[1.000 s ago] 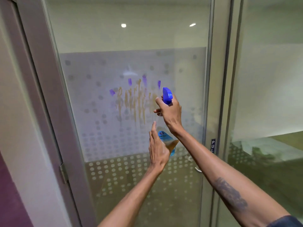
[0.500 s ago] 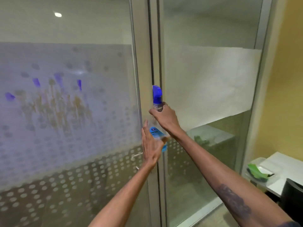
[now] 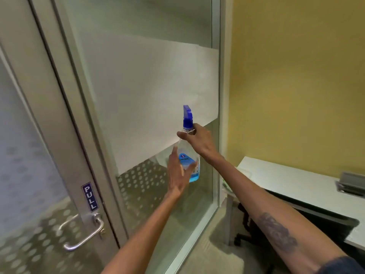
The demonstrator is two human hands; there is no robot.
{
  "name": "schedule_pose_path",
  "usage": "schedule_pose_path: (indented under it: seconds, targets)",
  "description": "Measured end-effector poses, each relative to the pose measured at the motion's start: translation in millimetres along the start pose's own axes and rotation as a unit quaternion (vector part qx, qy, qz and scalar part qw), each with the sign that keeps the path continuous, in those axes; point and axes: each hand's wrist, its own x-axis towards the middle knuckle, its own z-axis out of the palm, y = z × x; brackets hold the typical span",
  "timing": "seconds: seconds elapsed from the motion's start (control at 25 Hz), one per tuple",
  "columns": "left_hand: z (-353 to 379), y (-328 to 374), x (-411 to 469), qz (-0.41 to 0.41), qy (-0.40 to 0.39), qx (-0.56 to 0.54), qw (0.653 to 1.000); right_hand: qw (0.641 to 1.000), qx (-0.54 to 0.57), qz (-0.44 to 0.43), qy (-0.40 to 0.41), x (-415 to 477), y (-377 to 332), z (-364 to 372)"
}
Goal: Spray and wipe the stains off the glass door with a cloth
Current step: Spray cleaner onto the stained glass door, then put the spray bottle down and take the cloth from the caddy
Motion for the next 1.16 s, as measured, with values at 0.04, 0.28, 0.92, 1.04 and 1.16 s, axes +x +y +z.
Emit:
schedule_pose_path:
  seconds: [0.04,0.28,0.92,1.04,1.16]
  targets:
    - [20,-3,15,0.006,-0.013,0.011,1.000,1.000,-0.012,0.004,0.013,15,16,-9]
    - [146,-17,120,0.008,-0.118,0.047,0.992,0.993,-0.085,0.041,0.068,120,110,-65]
    - [352,-91,224,0.043,-0.356,0.149,0.921,0.945,-0.145,0.219,0.196,232,379,-158]
    - [386,-109,246,0.044,-0.379,0.179,0.907,0.938,-0.166,0.252,0.172,249,431,-172]
    - [423,-124,270,0.034,-0.397,0.201,0.895,0.926,-0.177,0.298,0.148,267,482,-185]
